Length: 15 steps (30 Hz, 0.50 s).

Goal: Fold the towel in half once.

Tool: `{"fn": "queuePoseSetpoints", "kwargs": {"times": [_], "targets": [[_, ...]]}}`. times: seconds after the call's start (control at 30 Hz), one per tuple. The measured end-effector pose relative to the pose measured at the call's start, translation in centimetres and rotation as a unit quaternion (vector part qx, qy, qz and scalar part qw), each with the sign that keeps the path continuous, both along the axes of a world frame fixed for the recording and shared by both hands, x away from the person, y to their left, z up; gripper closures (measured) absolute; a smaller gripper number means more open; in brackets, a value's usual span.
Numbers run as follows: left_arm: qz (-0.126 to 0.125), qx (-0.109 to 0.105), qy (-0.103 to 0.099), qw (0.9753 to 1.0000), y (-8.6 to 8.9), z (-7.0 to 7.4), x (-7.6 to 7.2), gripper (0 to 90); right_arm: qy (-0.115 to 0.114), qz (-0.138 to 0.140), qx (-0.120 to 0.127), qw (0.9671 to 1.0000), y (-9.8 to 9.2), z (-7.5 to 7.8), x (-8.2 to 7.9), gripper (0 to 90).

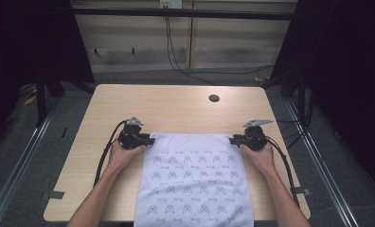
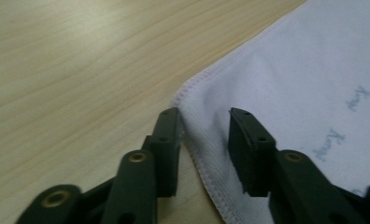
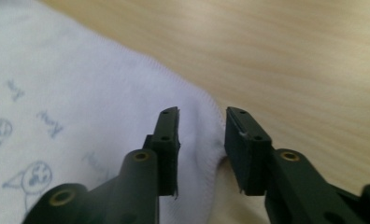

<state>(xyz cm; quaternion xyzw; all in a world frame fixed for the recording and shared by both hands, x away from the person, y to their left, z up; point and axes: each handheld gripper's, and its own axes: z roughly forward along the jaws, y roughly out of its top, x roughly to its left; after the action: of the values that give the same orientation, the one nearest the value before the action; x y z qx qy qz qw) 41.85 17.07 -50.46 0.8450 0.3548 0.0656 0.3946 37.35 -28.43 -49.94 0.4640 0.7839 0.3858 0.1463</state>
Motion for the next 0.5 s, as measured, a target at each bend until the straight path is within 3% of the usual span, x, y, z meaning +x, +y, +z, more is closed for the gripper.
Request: {"fn": "queuePoseSetpoints", "kwargs": {"times": [0.03, 0.07, 0.23, 0.4, 0.5], "targets": [[-0.004, 0.0, 0.001, 1.0, 0.0, 0.0, 0.0, 71.6, -0.001, -0.002, 0.019, 0.9998, -0.4, 0.2, 0.2, 63.2], [-0.009, 0.004, -0.003, 1.0, 0.0, 0.0, -0.1, 75.0, -0.002, -0.005, 0.02, 0.9998, -0.5, 0.2, 0.2, 62.2], [-0.011, -0.015, 0.013, 0.9997, 0.1, -0.2, -0.1, 84.6, 0.011, -0.002, -0.009, 0.9999, -0.1, -0.8, 0.5, 58.8], [-0.012, -0.04, 0.035, 0.9985, 0.3, -0.2, -0.1, 86.6, 0.019, 0.031, -0.012, 0.9993, 0.9, -0.7, 0.4, 79.8], [-0.005, -0.072, 0.03, 0.997, 1.1, 0.9, -0.3, 86.9, 0.014, 0.027, 0.022, 0.9993, 0.6, 0.0, 0.4, 85.2]]}}
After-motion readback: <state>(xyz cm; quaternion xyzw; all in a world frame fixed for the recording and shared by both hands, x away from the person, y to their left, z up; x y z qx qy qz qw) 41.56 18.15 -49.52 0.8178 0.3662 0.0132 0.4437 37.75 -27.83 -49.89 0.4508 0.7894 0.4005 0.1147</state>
